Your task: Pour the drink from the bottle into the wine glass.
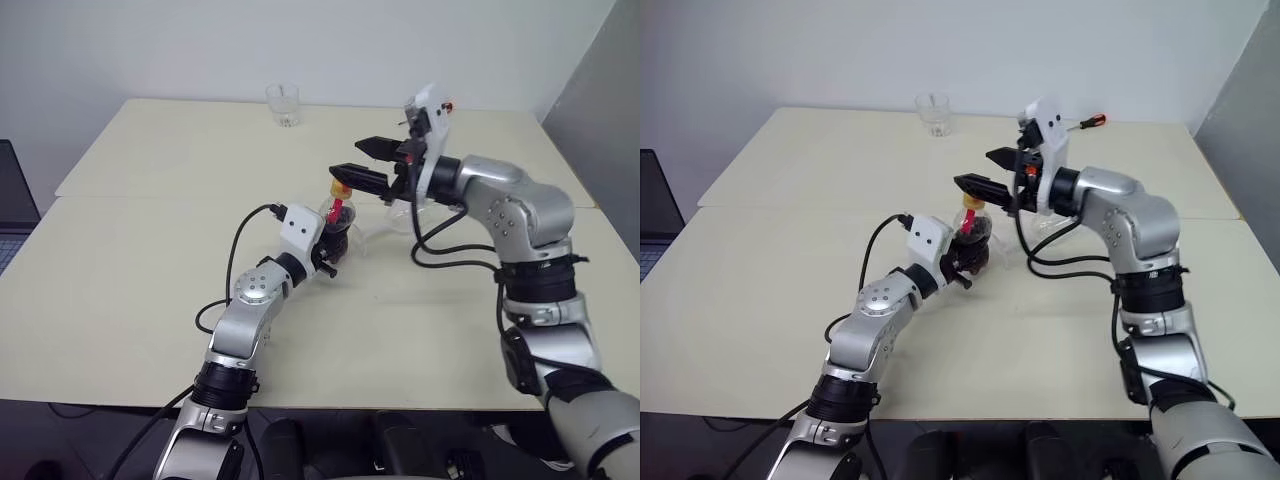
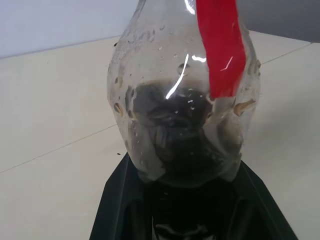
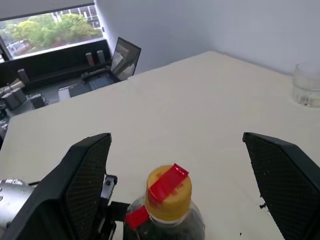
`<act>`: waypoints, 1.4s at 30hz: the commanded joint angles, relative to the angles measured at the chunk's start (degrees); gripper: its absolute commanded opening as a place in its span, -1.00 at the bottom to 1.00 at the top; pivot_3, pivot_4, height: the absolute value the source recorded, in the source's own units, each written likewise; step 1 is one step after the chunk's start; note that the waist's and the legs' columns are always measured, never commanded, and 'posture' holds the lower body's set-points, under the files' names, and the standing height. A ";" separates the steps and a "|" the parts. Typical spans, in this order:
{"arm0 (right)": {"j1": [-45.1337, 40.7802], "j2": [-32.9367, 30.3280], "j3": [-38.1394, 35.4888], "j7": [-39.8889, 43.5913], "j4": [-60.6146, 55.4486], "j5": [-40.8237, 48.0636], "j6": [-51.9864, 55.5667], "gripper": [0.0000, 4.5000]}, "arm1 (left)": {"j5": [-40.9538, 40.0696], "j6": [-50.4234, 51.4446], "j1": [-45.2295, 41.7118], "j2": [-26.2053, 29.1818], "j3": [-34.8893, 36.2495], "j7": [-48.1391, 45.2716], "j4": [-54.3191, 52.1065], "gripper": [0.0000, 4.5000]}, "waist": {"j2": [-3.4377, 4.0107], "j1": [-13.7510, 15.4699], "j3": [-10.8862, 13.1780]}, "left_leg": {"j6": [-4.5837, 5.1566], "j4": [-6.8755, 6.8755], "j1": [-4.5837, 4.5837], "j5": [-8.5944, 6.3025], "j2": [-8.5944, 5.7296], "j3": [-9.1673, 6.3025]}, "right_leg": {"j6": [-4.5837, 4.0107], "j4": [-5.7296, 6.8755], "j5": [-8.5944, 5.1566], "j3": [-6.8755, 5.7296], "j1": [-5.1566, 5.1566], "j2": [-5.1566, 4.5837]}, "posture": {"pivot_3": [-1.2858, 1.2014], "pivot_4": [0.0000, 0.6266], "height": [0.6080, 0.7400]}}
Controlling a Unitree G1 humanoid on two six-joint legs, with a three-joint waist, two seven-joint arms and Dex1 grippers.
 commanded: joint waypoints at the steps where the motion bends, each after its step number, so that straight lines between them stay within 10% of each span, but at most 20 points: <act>1: -0.09 1.50 -3.67 -8.10 -8.53 2.03 6.49 1.00 | -0.55 -1.87 -0.26 -0.32 0.43 0.04 -3.84 -0.54 | 0.00 0.10 0.00 | 0.00 0.01 -0.04 0.00 0.01 -0.02 | 0.00 0.00 0.00 -0.01 -0.03 0.00 | 0.03 -0.52 1.00; 15: 2.53 15.31 -4.77 -33.65 -25.18 -1.09 30.57 1.00 | -0.28 -2.26 -0.49 -0.92 0.22 -0.07 -2.78 -0.54 | 0.00 -0.36 0.00 | 0.00 0.02 -0.15 0.00 -0.03 -0.04 | 0.01 -0.01 0.00 -0.05 -0.09 -0.06 | 0.03 -0.52 1.00; 35: 2.09 19.38 -7.09 -36.48 -22.10 -2.83 29.74 1.00 | 0.67 -3.06 0.15 -0.30 -0.41 -0.10 -3.88 -0.54 | 0.00 -1.17 0.00 | 0.00 0.03 -0.22 0.00 -0.03 -0.08 | 0.02 -0.04 -0.01 -0.15 -0.11 -0.07 | 0.03 -0.52 1.00; 42: 1.54 20.20 -7.63 -36.51 -20.98 -2.79 28.30 0.09 | 0.82 -2.83 0.38 -0.31 -0.37 0.13 -4.18 -0.54 | 0.00 -1.19 0.00 | 0.00 0.02 -0.22 0.00 -0.03 -0.07 | 0.02 -0.05 -0.01 -0.17 -0.11 -0.07 | 0.03 -0.52 1.00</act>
